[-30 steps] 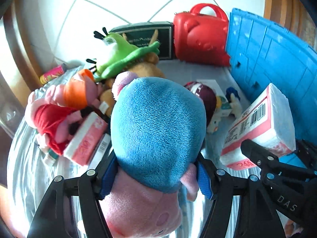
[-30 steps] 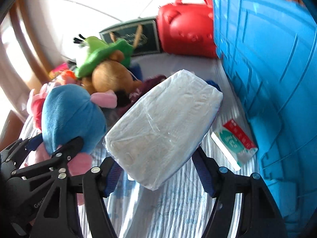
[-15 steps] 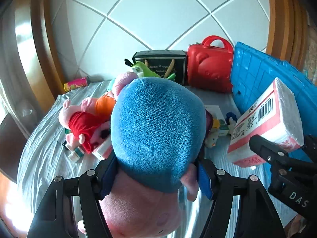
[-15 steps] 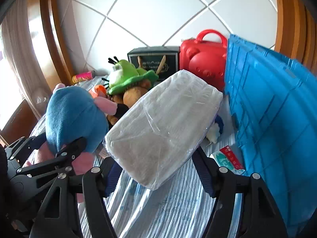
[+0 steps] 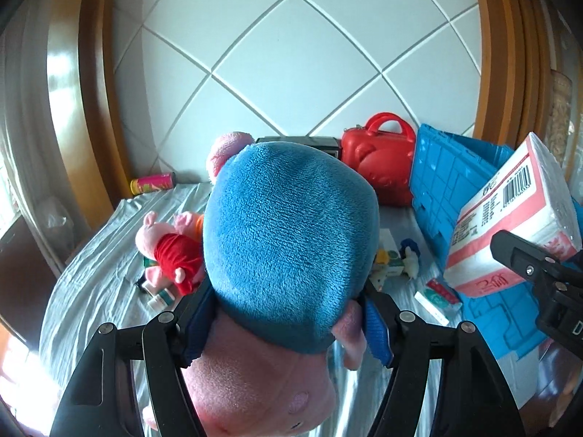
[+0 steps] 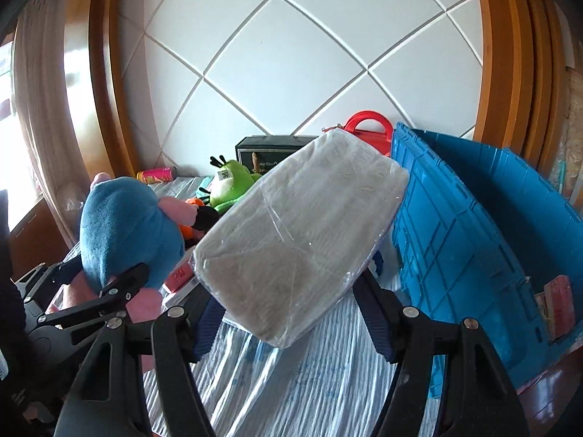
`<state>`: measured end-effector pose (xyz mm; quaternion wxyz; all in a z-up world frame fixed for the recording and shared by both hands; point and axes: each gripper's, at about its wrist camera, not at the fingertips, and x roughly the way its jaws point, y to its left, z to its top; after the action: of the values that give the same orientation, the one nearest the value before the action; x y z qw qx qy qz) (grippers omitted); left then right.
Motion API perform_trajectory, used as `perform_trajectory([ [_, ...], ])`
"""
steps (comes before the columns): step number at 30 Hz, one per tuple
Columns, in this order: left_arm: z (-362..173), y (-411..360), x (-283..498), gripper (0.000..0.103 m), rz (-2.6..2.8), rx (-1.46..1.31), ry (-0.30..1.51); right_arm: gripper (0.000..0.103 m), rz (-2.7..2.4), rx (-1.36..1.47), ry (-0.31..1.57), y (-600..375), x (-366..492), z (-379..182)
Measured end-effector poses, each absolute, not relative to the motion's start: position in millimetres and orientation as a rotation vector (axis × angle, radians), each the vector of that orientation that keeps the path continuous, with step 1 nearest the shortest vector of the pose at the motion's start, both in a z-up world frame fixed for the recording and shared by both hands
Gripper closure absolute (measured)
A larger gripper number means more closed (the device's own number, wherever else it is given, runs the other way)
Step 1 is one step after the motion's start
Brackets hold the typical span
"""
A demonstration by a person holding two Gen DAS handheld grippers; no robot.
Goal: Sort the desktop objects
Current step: 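Lift and carry the pig plush and tissue pack over the blue crate, then open both tools to drop the pig plush and tissue pack into the crate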
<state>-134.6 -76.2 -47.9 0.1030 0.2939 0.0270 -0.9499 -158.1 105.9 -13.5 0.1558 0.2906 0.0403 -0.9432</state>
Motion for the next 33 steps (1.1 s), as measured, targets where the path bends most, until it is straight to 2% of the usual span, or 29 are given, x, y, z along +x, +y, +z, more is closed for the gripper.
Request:
perform_trajectory([
  [9,-6.3,13.6,-143.6,0.033,-2.916,0.706,0.029,0.036,-2.804,0.672,0.046,202.8,-152.5,25.4],
  [18,55.7,186.7,-172.7,0.033,-3.036,0.479,-0.044,0.036,-2.939,0.493,0.027,375.3,-161.4,60.1],
  [24,79.5,301.1,-195.3,0.033,-3.138,0.437,-0.102,0.036,-2.999,0.528,-0.015,480.5,-183.1,57.9],
  [28,65.3,352.7,-216.2,0.032,-3.166,0.561,-0.139,0.036,-3.022,0.582,-0.008,520.4,-195.6,45.8],
  [33,14.5,384.8,-243.6,0.032,-3.100,0.845,-0.156,0.036,-2.998,0.663,0.012,541.9,-222.2,24.3],
])
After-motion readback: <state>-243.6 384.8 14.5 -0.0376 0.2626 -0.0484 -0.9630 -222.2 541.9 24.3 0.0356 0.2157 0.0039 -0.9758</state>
